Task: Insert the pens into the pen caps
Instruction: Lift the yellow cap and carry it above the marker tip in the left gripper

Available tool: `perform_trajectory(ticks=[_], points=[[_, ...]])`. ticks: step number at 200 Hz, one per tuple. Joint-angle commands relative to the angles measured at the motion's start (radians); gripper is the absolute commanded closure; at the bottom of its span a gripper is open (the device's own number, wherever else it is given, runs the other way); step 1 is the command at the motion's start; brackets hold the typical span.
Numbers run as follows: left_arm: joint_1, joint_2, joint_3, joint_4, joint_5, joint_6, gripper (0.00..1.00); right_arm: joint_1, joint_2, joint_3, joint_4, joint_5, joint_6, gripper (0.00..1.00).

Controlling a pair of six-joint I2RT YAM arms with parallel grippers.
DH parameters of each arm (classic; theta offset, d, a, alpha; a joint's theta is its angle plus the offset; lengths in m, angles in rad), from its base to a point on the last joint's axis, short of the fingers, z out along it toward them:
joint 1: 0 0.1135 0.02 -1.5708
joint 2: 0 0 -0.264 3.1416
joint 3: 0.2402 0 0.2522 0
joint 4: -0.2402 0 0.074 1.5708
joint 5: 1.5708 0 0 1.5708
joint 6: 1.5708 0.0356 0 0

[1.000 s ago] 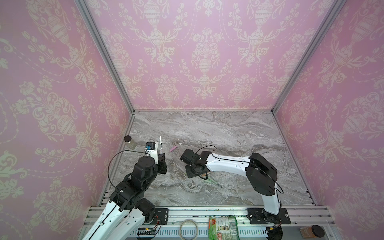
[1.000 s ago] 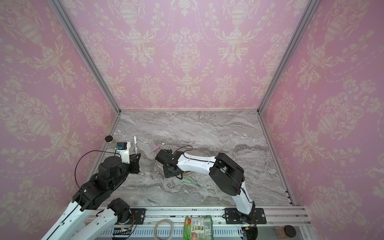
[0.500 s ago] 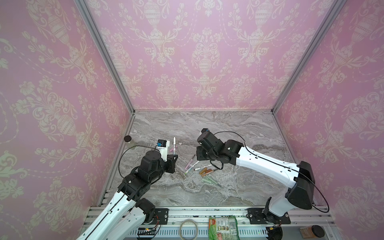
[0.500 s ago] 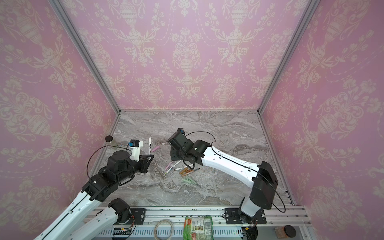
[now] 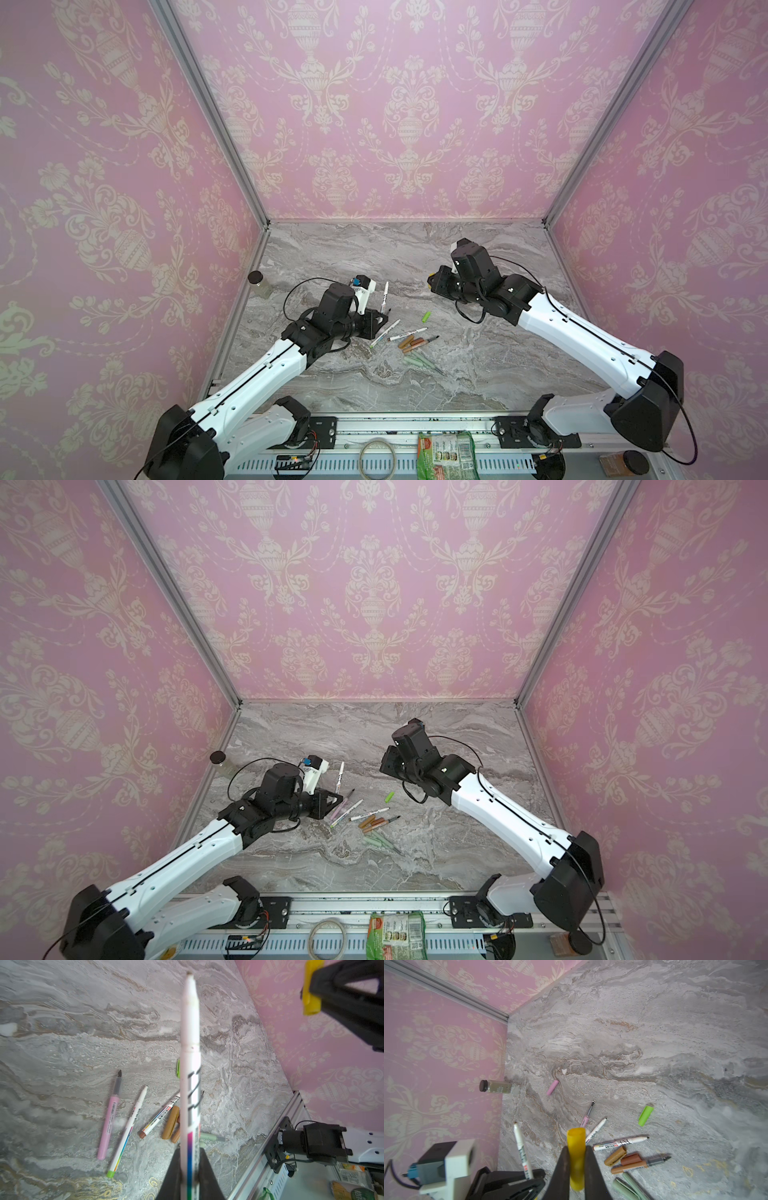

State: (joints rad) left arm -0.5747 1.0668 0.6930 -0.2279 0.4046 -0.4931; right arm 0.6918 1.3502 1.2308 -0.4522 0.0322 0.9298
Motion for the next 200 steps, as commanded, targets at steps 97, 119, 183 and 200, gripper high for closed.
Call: perform_trajectory(ticks=[97, 119, 183, 200], points=[[-0.080, 0.116, 0.032, 0.174, 0.126, -0.051, 0.99, -0.044, 0.075, -0.027, 0.161, -0.171, 0.035, 1.00], [-0.085, 0.123, 0.032, 0.171, 0.128, -0.050, 1.00, -0.044, 0.105, -0.013, 0.152, -0.193, 0.021, 1.00], [-0.091, 0.122, 0.032, 0.167, 0.118, -0.046, 1.00, -0.044, 0.143, -0.005, 0.159, -0.209, 0.017, 1.00], [-0.091, 0.118, 0.031, 0.165, 0.116, -0.045, 1.00, -0.044, 0.148, -0.001, 0.154, -0.202, 0.012, 1.00]])
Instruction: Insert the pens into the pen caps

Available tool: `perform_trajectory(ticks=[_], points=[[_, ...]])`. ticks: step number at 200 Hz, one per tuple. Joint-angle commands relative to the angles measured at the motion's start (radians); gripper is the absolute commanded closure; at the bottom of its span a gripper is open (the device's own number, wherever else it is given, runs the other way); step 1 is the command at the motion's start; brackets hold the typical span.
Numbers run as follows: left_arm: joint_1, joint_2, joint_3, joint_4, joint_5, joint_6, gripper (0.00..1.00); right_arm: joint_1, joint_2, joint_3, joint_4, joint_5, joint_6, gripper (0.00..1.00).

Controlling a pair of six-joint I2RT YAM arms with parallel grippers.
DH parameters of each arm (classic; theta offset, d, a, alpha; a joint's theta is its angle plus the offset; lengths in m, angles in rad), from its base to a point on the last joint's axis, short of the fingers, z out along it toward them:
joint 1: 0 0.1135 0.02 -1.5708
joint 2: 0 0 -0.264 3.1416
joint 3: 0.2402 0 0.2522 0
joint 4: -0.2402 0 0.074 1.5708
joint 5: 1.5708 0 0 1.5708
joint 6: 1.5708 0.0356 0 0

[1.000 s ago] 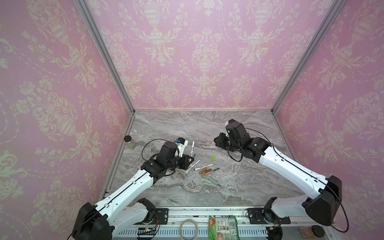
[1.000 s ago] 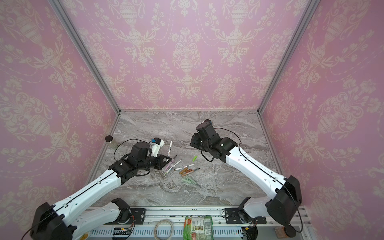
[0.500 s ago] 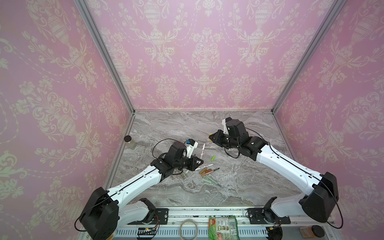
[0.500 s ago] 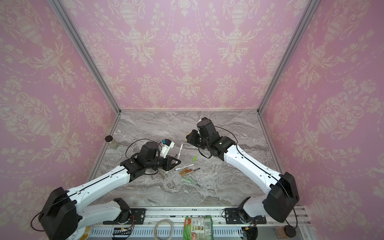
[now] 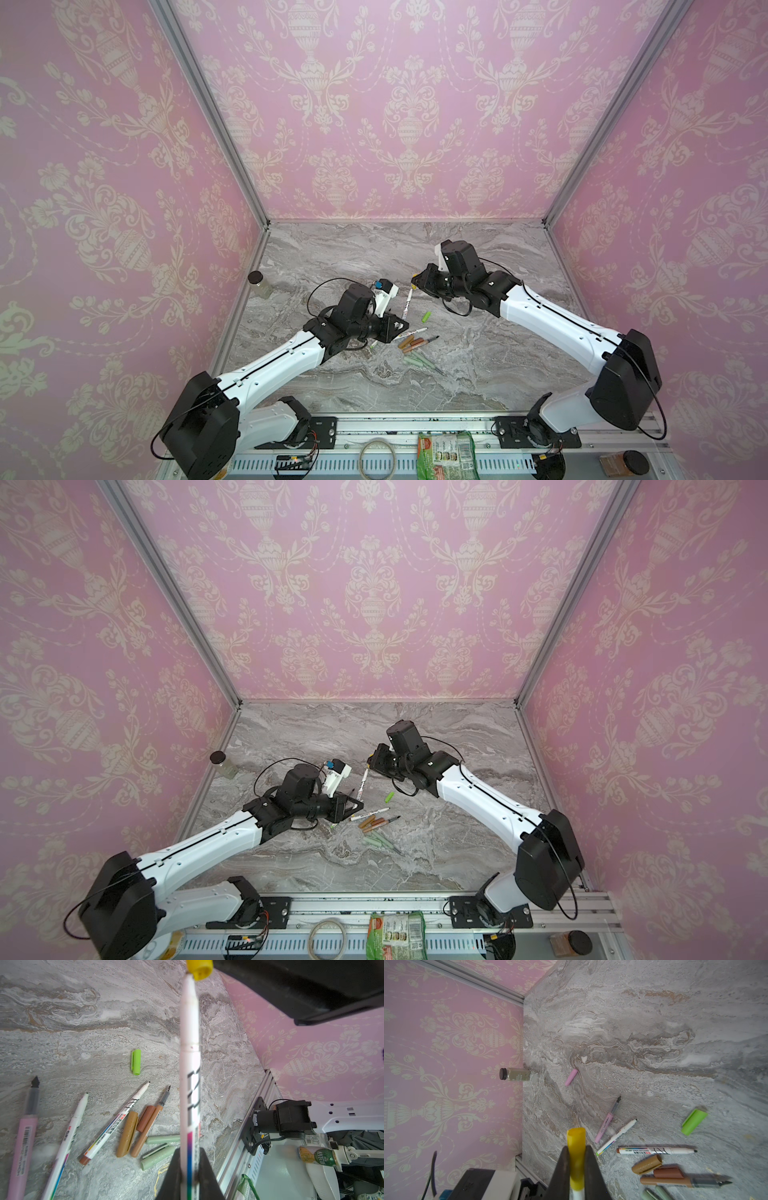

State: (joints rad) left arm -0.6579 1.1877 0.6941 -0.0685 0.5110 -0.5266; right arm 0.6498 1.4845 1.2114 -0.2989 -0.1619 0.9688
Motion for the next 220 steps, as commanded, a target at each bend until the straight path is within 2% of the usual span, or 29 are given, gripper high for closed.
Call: perform_trajectory(ticks=[1, 161, 220], points=[[-0.009, -0.003, 0.030, 0.006, 0.009, -0.012, 1.00, -0.003, 0.014, 0.019, 0.000, -0.007, -0.028, 1.00], [-0.009, -0.016, 0.031, -0.006, -0.038, -0.003, 1.00, 0.022, 0.015, -0.004, 0.061, -0.050, 0.007, 1.00], [-0.009, -0.049, 0.023, -0.004, -0.070, -0.009, 1.00, 0.034, 0.008, -0.008, 0.021, -0.008, -0.035, 1.00]])
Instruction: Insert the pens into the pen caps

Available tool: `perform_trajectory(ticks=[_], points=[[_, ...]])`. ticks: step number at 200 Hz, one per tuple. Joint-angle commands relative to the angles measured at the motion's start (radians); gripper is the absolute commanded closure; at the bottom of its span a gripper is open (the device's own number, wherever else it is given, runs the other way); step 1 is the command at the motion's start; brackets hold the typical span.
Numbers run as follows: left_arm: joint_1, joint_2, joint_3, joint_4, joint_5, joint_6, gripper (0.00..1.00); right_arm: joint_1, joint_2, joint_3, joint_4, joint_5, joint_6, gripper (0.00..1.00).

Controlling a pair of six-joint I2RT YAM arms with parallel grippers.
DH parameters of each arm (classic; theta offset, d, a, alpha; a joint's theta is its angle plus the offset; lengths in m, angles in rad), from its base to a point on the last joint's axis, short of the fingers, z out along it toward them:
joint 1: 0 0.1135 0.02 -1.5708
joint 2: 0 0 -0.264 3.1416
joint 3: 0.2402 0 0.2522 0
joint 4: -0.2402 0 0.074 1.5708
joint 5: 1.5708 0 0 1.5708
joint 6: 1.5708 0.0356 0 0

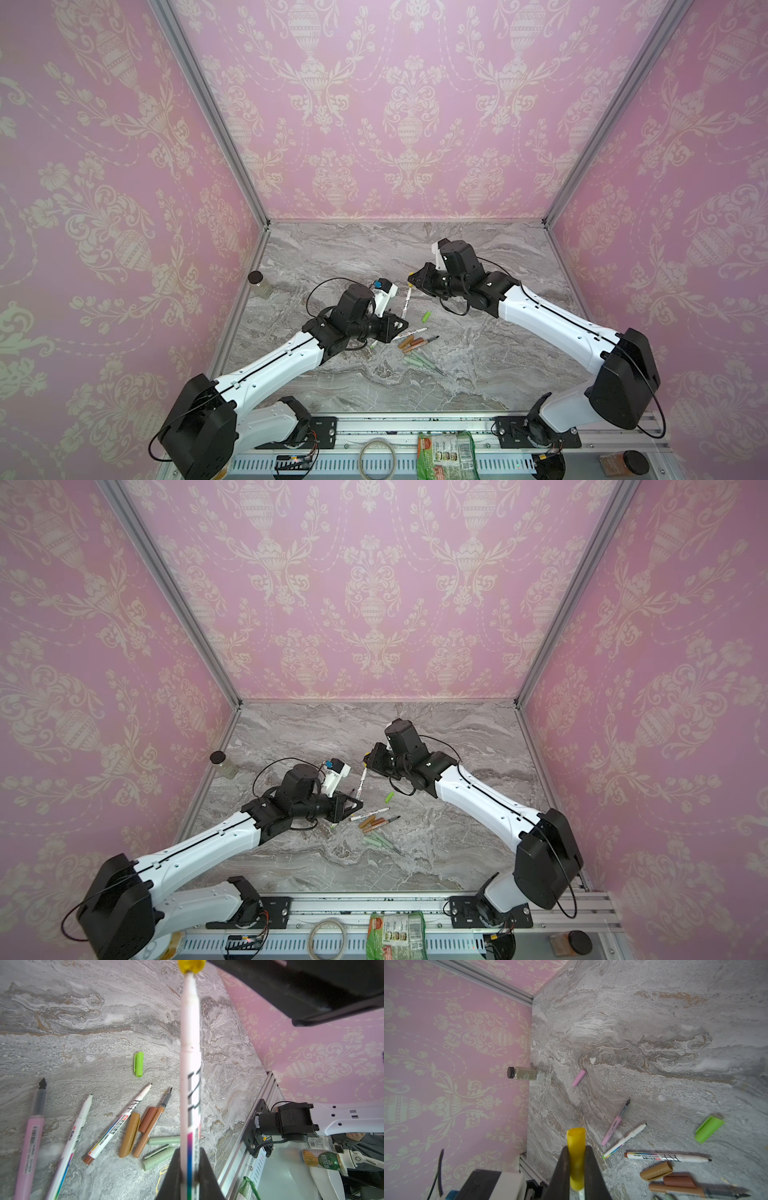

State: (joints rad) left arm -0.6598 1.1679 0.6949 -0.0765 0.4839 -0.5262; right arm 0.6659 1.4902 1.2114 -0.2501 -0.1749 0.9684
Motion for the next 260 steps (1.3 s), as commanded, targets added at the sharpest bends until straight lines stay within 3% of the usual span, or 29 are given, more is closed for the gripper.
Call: perform_trajectory(ticks=[1, 45, 98, 156, 260], points=[[-0.008, -0.030, 0.021, 0.003, -0.043, -0.008, 1.00, 0.018, 0.003, -0.007, -0.029, 0.006, -0.036, 1.00], [-0.007, -0.035, 0.017, 0.005, -0.052, -0.012, 1.00, 0.039, -0.013, 0.002, -0.086, 0.060, -0.104, 1.00], [-0.006, -0.037, 0.015, 0.019, -0.077, -0.018, 1.00, 0.057, -0.036, -0.011, -0.074, 0.062, -0.097, 1.00], [-0.007, -0.017, 0.019, 0.195, -0.155, -0.083, 1.00, 0.114, -0.034, -0.091, -0.037, 0.045, -0.040, 1.00], [0.032, 0.043, 0.189, 0.259, -0.124, 0.066, 1.00, 0.148, -0.014, -0.135, -0.089, -0.036, -0.034, 1.00]])
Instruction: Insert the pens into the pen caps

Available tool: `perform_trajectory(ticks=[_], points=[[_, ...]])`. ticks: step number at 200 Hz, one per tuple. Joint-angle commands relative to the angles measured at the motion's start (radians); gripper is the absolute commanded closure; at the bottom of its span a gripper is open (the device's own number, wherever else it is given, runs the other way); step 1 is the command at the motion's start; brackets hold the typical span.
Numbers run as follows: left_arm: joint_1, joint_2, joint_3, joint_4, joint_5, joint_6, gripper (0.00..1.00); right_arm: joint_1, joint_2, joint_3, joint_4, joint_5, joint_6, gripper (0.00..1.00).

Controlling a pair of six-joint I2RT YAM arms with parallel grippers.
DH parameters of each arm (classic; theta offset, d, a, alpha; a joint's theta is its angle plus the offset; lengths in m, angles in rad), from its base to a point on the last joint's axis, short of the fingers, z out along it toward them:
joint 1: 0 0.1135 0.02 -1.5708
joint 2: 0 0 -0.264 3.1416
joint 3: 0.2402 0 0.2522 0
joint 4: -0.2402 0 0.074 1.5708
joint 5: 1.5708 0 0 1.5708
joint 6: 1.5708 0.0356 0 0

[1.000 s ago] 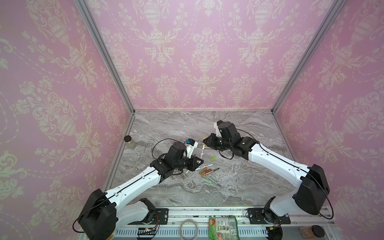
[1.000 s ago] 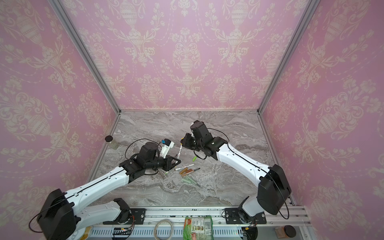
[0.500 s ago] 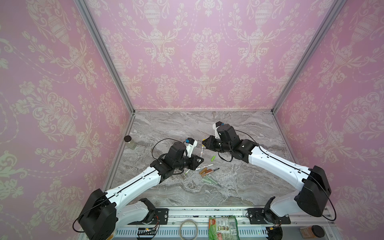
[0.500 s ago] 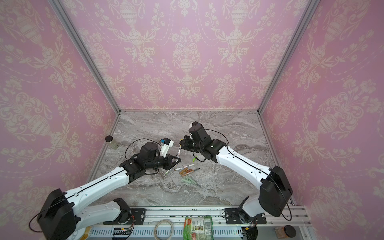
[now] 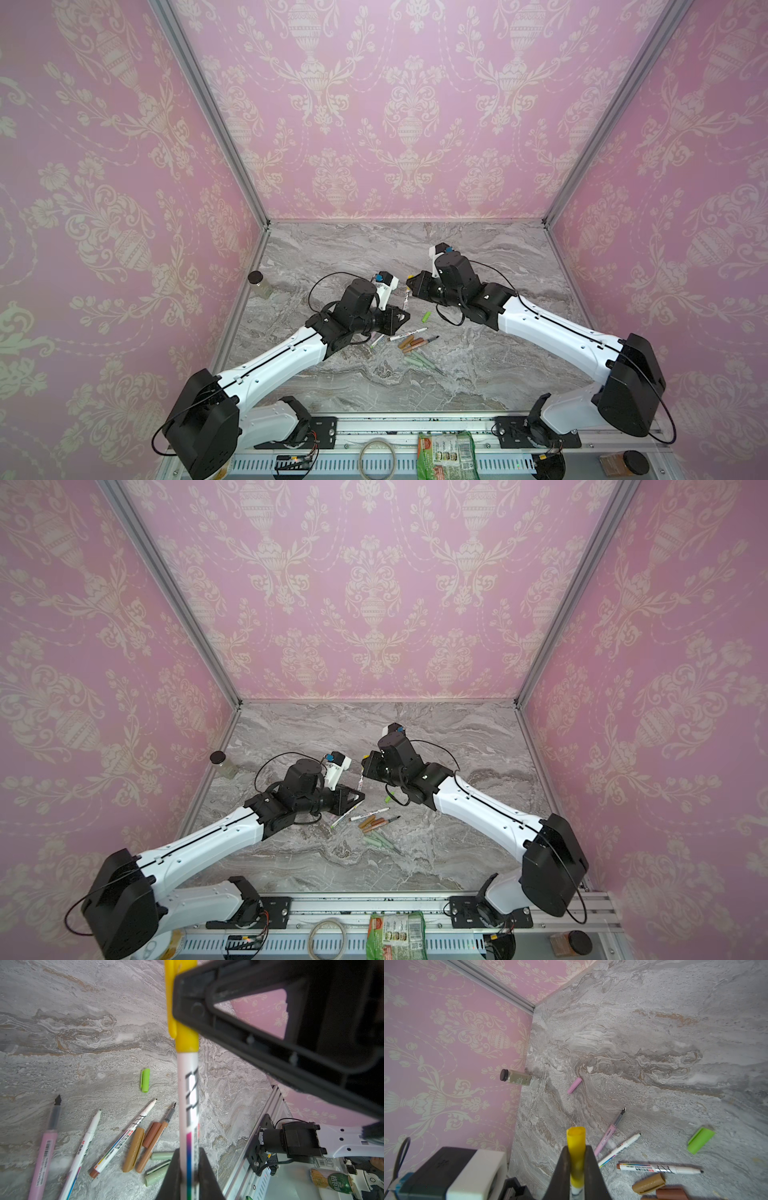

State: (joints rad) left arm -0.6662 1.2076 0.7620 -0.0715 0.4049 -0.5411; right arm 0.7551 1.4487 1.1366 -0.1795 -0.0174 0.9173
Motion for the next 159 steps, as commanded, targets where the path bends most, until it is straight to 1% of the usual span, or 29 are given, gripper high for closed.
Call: perform_trajectory(ticks=[1, 11, 44, 64, 91, 119, 144, 159], points=[[0.040, 0.004, 0.123, 0.256, -0.044, 0.081, 1.00, 0.059, 0.028, -0.062, -0.157, -0.196, 0.019, 1.00], [0.055, 0.015, 0.135, 0.273, -0.035, 0.081, 1.00, 0.071, 0.036, -0.076, -0.142, -0.217, 0.026, 1.00], [0.099, 0.050, 0.185, 0.328, -0.005, 0.088, 1.00, 0.121, 0.053, -0.130, -0.093, -0.231, 0.060, 1.00], [0.103, 0.072, 0.218, 0.330, 0.015, 0.102, 1.00, 0.133, 0.053, -0.161, -0.056, -0.236, 0.088, 1.00], [0.103, 0.080, 0.220, 0.347, 0.028, 0.092, 1.00, 0.137, 0.043, -0.170, -0.047, -0.227, 0.091, 1.00], [0.104, 0.061, 0.190, 0.355, 0.021, 0.079, 1.00, 0.117, 0.038, -0.132, -0.082, -0.216, 0.057, 1.00], [0.103, 0.041, 0.152, 0.336, 0.025, 0.080, 1.00, 0.050, -0.004, -0.088, -0.085, -0.223, 0.034, 1.00], [0.103, 0.033, 0.116, 0.323, 0.037, 0.073, 1.00, 0.001, -0.042, -0.026, -0.118, -0.212, -0.003, 1.00]])
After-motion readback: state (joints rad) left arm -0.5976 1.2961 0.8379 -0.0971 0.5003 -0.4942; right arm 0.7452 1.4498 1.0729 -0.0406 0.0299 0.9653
